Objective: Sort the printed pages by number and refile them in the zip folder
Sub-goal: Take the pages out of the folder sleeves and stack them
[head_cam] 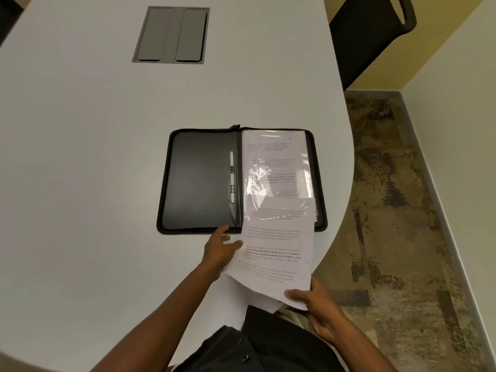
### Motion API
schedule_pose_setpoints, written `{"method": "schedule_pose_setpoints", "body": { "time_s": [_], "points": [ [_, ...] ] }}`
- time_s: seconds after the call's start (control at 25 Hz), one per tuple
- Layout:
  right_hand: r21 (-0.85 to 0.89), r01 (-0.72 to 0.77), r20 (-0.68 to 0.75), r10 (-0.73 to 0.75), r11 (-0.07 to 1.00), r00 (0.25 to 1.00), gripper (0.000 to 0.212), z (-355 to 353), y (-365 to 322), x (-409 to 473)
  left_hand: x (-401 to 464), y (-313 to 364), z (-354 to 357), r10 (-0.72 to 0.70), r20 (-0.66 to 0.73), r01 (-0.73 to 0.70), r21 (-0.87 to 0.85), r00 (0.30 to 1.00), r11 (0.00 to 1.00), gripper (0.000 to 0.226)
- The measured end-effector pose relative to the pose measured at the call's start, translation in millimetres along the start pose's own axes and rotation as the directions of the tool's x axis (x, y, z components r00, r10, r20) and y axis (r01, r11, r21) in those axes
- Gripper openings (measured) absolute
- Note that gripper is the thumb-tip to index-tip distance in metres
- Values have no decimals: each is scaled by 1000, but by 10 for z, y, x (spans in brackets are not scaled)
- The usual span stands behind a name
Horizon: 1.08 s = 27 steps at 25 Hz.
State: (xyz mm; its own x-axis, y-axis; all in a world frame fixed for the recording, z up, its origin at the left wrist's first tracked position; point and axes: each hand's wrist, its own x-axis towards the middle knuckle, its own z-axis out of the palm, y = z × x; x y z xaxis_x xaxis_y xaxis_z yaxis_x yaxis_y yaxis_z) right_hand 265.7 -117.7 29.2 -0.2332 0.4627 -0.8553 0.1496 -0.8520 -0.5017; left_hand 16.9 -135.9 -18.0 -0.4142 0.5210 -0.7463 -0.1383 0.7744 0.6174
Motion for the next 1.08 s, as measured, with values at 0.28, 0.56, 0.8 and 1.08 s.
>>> {"method": "schedule_pose_setpoints", "body": {
  "time_s": [0.28,0.56,0.8,1.08],
  "points": [
    [103,-61,149,46,993,988,35,281,62,-525,-482,-143,-777,-81,322,155,-209,943,966,50],
    [-261,159,92,-140,952,986,24,1144,21,-601,-939,-504,-1859,110,75,-95,-180,991,979,32],
    [-480,304,185,-244,823,952,19,2508,42,20,-603,-975,-2798,109,-325,-158,-128,939,979,26],
    [-635,277,133,-251,721,959,6,3648,147,811,54,-1091,-3380,138,-484,-140,33,864,990,32]
  ]
}}
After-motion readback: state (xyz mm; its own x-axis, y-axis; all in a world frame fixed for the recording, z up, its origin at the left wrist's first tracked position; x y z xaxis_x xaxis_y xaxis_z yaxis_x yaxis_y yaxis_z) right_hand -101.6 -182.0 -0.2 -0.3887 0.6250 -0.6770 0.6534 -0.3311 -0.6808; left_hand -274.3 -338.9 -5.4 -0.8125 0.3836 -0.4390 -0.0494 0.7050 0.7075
